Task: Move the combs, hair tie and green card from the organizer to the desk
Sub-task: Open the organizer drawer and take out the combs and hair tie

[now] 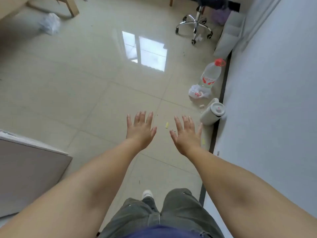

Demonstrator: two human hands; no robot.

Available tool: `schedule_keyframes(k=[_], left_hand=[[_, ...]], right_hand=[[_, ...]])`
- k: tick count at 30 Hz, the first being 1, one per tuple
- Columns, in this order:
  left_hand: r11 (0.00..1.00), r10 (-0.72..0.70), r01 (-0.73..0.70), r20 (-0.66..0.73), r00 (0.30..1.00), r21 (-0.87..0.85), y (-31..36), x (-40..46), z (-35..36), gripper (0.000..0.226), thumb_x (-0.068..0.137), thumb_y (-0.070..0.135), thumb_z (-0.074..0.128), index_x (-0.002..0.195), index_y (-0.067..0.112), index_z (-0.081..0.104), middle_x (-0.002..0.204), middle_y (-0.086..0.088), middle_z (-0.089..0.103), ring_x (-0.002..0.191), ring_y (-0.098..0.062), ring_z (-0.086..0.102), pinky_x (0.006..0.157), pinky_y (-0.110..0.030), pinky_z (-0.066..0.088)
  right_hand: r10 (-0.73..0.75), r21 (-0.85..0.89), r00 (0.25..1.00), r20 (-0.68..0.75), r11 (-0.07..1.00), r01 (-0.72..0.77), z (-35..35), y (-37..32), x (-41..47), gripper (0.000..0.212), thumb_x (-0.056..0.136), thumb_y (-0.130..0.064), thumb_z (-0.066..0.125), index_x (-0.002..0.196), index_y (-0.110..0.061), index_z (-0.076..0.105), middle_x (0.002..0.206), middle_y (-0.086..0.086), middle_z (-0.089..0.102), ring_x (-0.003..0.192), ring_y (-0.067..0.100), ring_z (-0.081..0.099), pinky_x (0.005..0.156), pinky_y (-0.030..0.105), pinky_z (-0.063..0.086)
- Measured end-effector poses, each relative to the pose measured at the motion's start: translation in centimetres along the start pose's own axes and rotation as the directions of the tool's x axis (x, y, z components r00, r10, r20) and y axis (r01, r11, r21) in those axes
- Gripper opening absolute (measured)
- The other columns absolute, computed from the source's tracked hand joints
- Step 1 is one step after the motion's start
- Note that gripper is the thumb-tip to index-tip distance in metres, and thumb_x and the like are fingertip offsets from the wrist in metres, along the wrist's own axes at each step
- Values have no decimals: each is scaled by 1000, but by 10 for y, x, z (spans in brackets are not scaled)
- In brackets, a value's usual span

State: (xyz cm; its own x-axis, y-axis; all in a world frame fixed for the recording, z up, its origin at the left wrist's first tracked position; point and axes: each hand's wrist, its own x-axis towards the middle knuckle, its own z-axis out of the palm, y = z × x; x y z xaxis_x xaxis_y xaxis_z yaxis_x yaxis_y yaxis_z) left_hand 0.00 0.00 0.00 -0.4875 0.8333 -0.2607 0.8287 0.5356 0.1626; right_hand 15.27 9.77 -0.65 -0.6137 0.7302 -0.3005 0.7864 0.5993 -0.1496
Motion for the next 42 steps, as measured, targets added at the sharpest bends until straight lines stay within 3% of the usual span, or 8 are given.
schedule_keyframes(k=[4, 9, 19, 28, 36, 42], left_hand=[[999, 8, -10, 71, 997, 32, -8, 25, 4, 61, 94, 47, 20, 147, 22, 3, 158, -8, 10, 146, -24, 5, 115, -56, 0], [999, 16, -17, 41, 999, 32, -10, 112, -19, 60, 94, 47, 19, 147, 24, 3, 158, -8, 10, 146, -24, 5, 115, -56, -1], [992, -113, 115, 36, 993, -49, -4, 335, -92, 59, 95, 45, 21, 147, 24, 3, 157, -7, 12, 145, -23, 7, 116, -56, 0], [972, -221, 222, 19, 975, -81, -74, 543, -150, 58, 95, 45, 22, 147, 25, 5, 156, -7, 13, 144, -23, 9, 115, -56, 3], [998, -46, 49, -54, 997, 49, -158, 804, -261, 60, 94, 46, 20, 147, 24, 3, 157, -8, 12, 144, -24, 8, 116, -54, 0], [998, 34, -33, -20, 999, 58, -161, 967, -319, 61, 94, 47, 20, 147, 25, 2, 157, -8, 12, 144, -25, 10, 116, -54, 3]], right_hand=[[39, -15, 998, 39, 999, -39, 3, 3, 24, 61, 92, -53, 17, 146, -33, -4, 159, 1, 0, 146, 22, -5, 111, 60, -8], [74, 15, 997, 20, 997, -74, -20, 13, 103, 61, 92, -53, 19, 146, -33, -3, 159, -1, 1, 146, 22, -4, 112, 60, -4], [-14, -65, 999, 36, 998, 17, -107, 43, 333, 62, 92, -53, 17, 146, -32, -4, 159, 1, 1, 146, 22, -4, 112, 60, -5], [-76, -68, 997, 24, 995, 77, -165, 1, 577, 60, 93, -52, 18, 147, -32, -1, 159, 1, 5, 146, 22, -1, 112, 59, -5], [57, -3, 998, -37, 998, -57, -254, -60, 811, 60, 93, -51, 17, 147, -31, 0, 159, 0, 4, 146, 21, -1, 112, 59, -5], [147, 45, 987, -66, 989, -144, -320, -60, 960, 60, 93, -51, 19, 147, -31, 1, 159, 1, 2, 146, 22, -1, 112, 60, -5]])
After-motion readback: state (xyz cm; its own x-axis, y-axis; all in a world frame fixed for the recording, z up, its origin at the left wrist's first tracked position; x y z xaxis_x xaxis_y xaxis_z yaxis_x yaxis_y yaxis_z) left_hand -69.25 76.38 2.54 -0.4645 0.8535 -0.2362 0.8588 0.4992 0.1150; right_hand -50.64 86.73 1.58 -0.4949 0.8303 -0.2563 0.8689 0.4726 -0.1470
